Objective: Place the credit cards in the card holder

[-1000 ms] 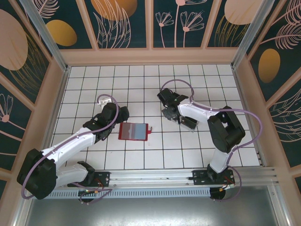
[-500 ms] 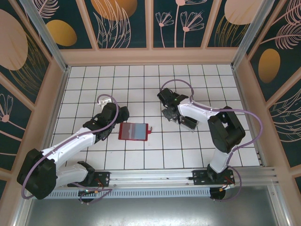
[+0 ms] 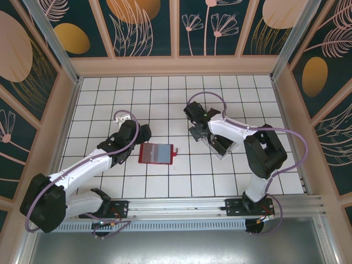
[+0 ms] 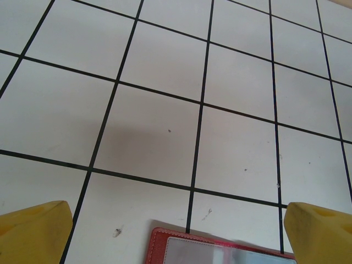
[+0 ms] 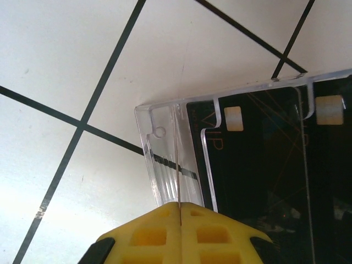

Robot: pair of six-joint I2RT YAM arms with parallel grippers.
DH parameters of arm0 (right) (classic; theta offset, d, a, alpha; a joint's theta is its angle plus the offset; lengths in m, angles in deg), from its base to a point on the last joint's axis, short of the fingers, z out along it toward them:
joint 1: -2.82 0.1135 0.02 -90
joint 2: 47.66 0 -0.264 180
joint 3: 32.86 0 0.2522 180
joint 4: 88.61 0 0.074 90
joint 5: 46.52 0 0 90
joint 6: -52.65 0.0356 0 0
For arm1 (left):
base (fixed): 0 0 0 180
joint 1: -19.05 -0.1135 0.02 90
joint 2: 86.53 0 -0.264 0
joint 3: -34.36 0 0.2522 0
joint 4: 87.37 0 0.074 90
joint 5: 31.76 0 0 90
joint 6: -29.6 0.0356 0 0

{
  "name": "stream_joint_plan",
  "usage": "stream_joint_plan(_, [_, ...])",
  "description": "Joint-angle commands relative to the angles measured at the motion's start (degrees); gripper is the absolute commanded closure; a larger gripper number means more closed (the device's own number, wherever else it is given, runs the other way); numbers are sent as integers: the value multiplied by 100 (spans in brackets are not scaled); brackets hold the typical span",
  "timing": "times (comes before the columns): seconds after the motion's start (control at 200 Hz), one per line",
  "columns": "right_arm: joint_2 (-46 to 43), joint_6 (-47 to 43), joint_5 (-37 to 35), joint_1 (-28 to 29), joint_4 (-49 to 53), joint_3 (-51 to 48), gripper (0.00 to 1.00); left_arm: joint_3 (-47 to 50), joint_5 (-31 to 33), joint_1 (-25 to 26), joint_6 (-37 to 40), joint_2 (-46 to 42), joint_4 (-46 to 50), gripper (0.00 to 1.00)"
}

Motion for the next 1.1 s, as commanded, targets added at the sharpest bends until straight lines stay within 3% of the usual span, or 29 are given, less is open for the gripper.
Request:
stream_joint_plan(0.0, [-199, 36, -48, 74, 237, 289, 100, -126, -62, 15, 17, 114, -26, 1])
stream_joint_plan(0.29, [-625, 387, -195, 406, 334, 757, 100, -195, -13, 11, 126, 110, 21, 1])
stream_joint_plan(0.525, [-924, 1319, -76, 1052, -75, 797, 100, -75, 147, 13, 153, -142, 56, 1])
stream_joint_plan(0.651, [-1238, 2226, 493, 1325, -1066, 237, 100, -10, 521, 16, 32, -250, 204, 1])
stream_joint_plan(0.811, [-1653, 3740, 1367, 1419, -3049, -1012, 100, 144, 887, 9, -239, -559, 245, 1])
stream_joint_plan(0.896, [-1634, 4409, 1426, 1563, -3988, -1552, 100, 122, 969, -1, -305, -623, 295, 2])
stream_joint_plan(1.091, [-1219, 5097, 1128, 1933, -4762, -1880, 100, -4, 885, -78, -331, -433, 310, 1])
